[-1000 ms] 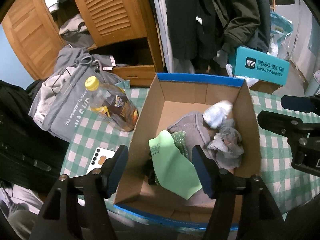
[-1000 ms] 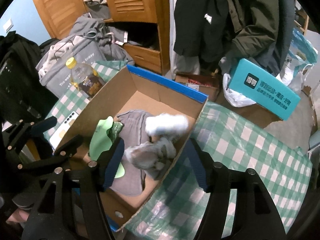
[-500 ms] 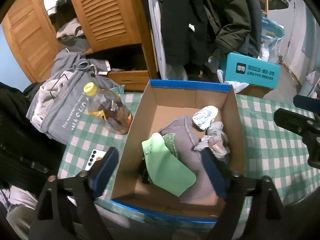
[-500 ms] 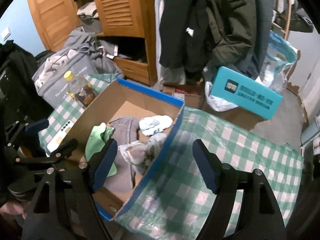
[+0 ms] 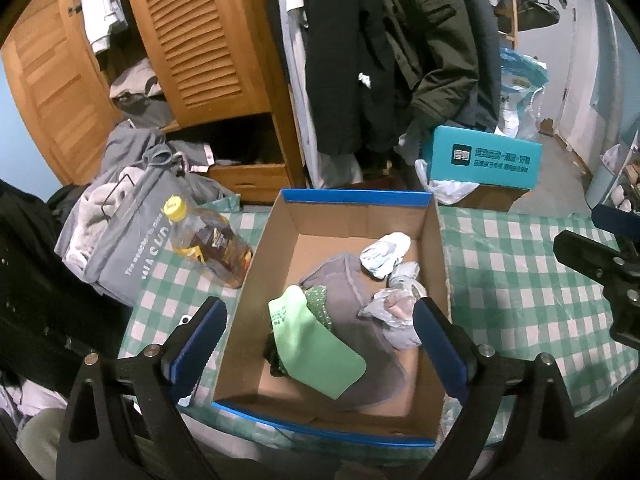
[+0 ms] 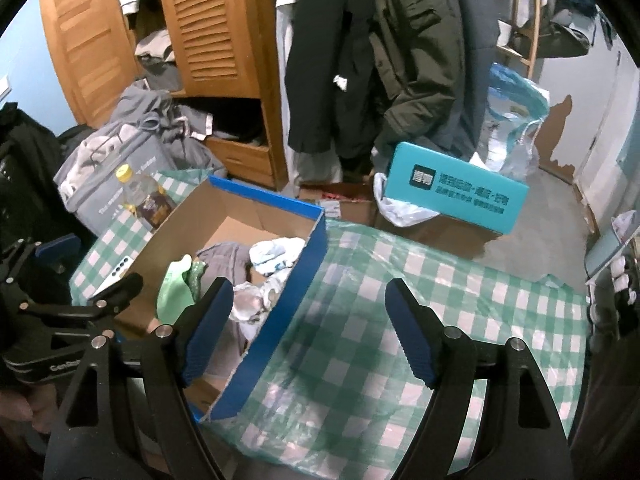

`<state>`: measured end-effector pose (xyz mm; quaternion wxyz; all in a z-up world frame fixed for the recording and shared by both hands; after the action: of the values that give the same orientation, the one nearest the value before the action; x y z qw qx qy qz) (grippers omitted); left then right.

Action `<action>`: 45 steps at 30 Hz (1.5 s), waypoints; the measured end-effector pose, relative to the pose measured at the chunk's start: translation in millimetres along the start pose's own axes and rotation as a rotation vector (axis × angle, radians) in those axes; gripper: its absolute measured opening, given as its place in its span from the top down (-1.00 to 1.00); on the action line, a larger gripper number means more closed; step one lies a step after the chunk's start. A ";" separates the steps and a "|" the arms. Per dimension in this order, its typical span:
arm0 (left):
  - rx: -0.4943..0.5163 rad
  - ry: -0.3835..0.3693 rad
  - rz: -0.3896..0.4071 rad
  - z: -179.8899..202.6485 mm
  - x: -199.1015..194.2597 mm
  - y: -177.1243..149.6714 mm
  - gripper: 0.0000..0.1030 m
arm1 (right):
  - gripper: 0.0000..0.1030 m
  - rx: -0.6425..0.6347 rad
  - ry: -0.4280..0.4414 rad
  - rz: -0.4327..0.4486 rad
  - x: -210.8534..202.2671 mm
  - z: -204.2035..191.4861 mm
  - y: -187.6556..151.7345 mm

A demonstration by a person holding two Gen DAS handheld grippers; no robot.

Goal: Organize soft objects

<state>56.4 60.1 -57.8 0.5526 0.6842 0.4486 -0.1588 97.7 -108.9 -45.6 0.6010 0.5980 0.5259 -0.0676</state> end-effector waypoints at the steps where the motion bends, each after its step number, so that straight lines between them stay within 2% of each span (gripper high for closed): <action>1: 0.000 -0.001 0.003 0.8 -1.4 0.3 -0.88 | -0.51 0.001 -0.002 0.004 -1.6 1.6 -0.8; 4: -0.004 -0.010 0.007 1.7 -4.0 1.4 -0.94 | -0.51 0.006 -0.015 0.015 -5.4 6.5 -2.3; 16: -0.027 -0.024 -0.001 -1.5 -5.6 4.4 -0.95 | -0.51 0.004 -0.039 0.055 -16.3 13.8 -2.5; 22: -0.013 -0.023 -0.027 0.2 -2.5 1.4 -0.95 | -0.51 0.006 -0.040 0.048 -16.1 13.9 -3.7; 45: -0.012 -0.023 -0.030 1.0 -2.9 0.7 -0.95 | -0.51 0.006 -0.041 0.048 -15.7 14.1 -3.7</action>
<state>55.6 57.9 -55.6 0.5592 0.6722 0.4535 -0.1725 96.0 -129.6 -40.6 0.6113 0.6108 0.4987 -0.0672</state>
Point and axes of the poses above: each gripper's, at about its wrist camera, not at the fingertips, and x roughly the way its jaws point, z to its right, y to its top, the point moved 8 cm from there along x, roughly the way its jaws point, and after that the axes turned 14 degrees about y, right-handed, at the moved point
